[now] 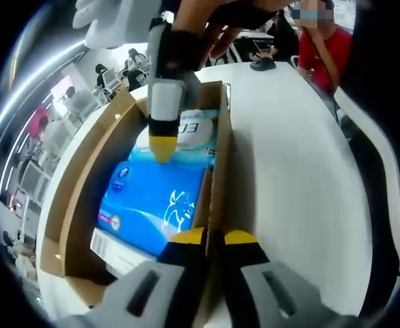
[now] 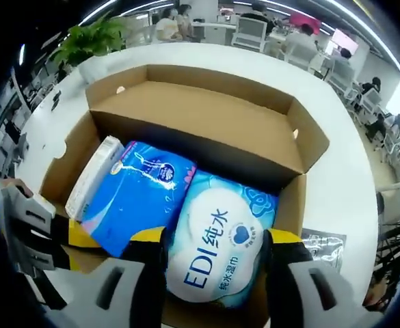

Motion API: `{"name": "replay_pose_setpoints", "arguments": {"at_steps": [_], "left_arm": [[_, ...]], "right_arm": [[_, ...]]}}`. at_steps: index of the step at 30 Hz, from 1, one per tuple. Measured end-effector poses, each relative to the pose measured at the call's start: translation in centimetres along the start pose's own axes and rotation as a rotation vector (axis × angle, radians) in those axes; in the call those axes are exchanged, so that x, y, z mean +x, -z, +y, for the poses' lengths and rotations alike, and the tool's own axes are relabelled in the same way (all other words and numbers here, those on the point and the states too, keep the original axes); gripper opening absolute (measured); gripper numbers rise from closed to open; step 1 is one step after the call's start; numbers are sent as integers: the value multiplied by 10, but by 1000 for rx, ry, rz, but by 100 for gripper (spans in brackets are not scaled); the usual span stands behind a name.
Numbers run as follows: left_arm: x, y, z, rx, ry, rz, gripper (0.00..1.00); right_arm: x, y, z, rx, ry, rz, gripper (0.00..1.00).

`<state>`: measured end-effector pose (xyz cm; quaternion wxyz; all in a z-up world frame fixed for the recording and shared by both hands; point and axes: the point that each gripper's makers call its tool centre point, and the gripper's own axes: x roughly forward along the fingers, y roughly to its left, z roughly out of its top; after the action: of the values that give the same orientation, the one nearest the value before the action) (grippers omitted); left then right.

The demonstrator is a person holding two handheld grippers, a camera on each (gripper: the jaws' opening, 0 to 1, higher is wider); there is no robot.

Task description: Operate the shoe box by opening the lid, removing the specified soft item, and placing it in the target area until the item is outside and the box remains undamaged.

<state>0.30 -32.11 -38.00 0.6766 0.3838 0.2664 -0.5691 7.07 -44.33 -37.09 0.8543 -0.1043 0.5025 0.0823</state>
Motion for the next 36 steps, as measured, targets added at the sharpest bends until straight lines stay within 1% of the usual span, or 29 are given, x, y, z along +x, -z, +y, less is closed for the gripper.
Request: {"name": "replay_pose_setpoints", "arguments": {"at_steps": [1, 6, 7, 14, 22, 27, 32, 34, 36], "left_arm": [[0, 0, 0, 0, 2, 0, 7], [0, -1, -2, 1, 0, -4, 6], [0, -1, -3, 4, 2, -2, 6], [-3, -3, -3, -1, 0, -3, 6], [1, 0, 1, 4, 1, -1, 6], [2, 0, 0, 8, 4, -1, 6], [1, -1, -1, 17, 7, -1, 6], [1, -1, -1, 20, 8, 1, 6], [2, 0, -2, 22, 10, 3, 6]], "right_arm": [[4, -2, 0, 2, 3, 0, 57], [6, 0, 2, -34, 18, 12, 56], [9, 0, -2, -36, 22, 16, 56], [6, 1, -1, -41, 30, -1, 56], [4, -2, 3, -23, 28, 1, 56], [4, -3, 5, -16, 23, -5, 56], [3, -4, 7, -11, 32, -3, 56], [6, -8, 10, 17, 22, -15, 55], [5, -11, 15, 32, -6, -25, 55]]}}
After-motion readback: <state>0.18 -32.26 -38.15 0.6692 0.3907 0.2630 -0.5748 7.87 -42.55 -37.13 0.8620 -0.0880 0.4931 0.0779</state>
